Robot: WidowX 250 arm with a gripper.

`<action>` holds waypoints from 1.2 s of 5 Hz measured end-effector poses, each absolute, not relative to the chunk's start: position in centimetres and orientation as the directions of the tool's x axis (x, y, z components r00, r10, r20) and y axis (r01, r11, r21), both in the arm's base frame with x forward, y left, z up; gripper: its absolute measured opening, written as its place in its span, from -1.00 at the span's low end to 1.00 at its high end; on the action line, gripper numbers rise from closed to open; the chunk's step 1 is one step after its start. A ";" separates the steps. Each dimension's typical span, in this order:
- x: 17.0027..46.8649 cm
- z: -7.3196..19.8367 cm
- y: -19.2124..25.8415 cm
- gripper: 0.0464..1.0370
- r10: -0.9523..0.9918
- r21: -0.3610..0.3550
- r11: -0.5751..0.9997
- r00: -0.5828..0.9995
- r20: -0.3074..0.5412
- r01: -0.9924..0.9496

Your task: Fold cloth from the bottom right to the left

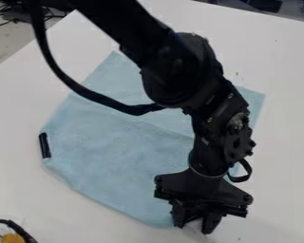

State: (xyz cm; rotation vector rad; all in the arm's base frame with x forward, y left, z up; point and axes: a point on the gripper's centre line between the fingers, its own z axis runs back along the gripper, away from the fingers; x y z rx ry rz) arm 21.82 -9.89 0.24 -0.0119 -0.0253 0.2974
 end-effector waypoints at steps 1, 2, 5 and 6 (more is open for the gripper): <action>22.2 0.3 -9.4 -0.54 0.305 0.019 0.952 0.952 -0.010 -0.305; 22.6 0.2 -9.0 -0.77 0.327 0.015 0.945 0.945 -0.024 -0.327; 21.5 6.9 -7.3 -0.96 0.352 0.062 0.931 0.930 0.104 -0.359; 21.2 9.3 -6.0 -0.96 0.355 0.060 0.929 0.926 0.130 -0.365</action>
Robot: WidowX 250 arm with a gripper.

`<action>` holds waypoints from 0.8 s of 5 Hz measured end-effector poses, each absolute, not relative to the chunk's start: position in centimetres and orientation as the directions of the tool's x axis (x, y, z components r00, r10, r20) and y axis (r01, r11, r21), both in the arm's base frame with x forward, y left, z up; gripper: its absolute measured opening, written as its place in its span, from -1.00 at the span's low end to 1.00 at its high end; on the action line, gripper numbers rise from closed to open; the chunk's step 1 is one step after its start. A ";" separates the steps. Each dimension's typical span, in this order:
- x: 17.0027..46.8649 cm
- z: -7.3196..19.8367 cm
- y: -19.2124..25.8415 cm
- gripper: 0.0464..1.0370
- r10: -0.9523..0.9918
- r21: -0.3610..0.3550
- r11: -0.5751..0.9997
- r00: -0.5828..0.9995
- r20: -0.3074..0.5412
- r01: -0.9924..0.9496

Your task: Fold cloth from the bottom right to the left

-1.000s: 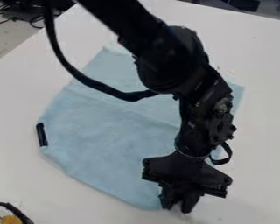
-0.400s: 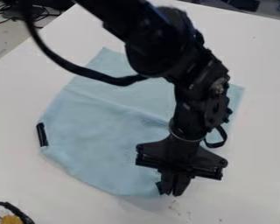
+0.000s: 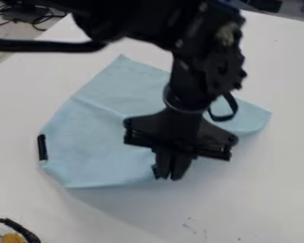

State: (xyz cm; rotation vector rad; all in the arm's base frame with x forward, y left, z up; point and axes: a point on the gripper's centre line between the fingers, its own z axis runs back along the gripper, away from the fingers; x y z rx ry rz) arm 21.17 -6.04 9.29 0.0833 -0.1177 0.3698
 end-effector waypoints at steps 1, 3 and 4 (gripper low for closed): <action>22.9 10.4 -1.8 -0.96 0.370 0.028 0.926 0.918 0.142 -0.377; 28.5 11.9 7.3 -0.96 0.305 0.005 0.950 0.936 0.175 -0.311; 29.8 10.9 12.4 -0.96 0.304 0.000 0.951 0.934 0.187 -0.309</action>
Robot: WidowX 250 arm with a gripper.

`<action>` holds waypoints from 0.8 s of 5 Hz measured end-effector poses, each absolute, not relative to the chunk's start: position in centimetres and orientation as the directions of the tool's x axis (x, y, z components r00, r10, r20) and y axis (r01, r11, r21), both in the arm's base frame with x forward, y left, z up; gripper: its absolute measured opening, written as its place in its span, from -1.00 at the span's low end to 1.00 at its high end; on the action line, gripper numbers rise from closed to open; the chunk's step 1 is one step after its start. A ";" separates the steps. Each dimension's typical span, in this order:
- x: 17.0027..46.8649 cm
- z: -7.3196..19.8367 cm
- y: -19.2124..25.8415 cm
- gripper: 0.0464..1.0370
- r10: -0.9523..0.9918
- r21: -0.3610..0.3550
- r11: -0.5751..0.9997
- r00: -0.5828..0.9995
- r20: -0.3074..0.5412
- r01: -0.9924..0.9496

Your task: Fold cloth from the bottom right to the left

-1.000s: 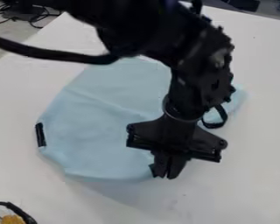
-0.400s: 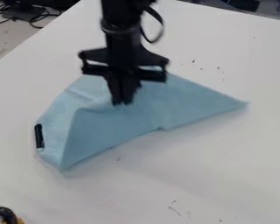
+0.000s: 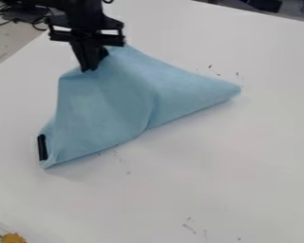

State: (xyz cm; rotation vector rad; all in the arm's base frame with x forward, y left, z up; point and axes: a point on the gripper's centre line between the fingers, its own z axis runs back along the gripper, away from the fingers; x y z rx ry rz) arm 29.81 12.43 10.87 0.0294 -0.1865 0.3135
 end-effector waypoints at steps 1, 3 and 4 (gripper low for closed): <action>30.0 9.0 13.8 -0.91 0.306 -0.041 0.952 0.935 0.179 -0.303; 30.1 6.1 13.1 -0.01 0.303 -0.117 0.950 0.944 0.133 -0.288; 30.6 5.8 13.5 0.61 0.281 -0.113 0.957 0.952 0.121 -0.268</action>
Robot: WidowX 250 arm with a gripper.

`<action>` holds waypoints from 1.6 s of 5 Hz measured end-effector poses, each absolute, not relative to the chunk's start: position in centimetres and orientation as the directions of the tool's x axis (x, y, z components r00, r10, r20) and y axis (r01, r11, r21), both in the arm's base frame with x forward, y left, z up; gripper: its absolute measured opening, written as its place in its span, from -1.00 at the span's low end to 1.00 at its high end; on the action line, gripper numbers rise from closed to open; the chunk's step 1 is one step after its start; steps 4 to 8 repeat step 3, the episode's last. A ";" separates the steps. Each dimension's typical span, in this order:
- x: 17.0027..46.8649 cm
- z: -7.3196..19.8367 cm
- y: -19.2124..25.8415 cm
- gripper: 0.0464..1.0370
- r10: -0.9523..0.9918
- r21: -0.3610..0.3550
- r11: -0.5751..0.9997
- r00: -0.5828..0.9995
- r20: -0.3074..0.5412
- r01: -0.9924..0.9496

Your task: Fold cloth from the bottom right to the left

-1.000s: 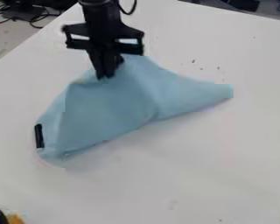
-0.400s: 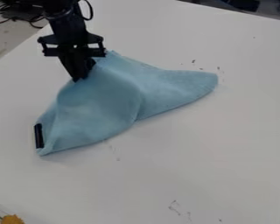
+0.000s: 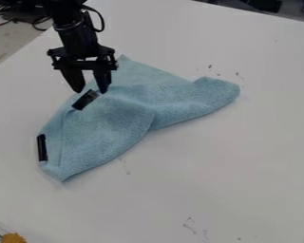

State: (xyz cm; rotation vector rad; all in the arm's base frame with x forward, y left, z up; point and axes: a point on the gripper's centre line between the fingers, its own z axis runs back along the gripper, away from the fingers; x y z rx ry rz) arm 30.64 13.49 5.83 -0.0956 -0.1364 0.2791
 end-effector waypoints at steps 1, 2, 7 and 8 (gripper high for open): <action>31.3 6.6 13.9 0.94 0.243 -0.074 0.969 0.961 0.134 -0.234; 31.6 7.8 11.9 0.93 0.182 0.005 0.983 0.976 0.117 -0.184; 31.3 8.7 9.6 0.93 0.097 0.059 0.993 0.986 0.134 -0.106; 31.3 8.7 9.6 0.93 0.097 0.059 0.993 0.986 0.134 -0.106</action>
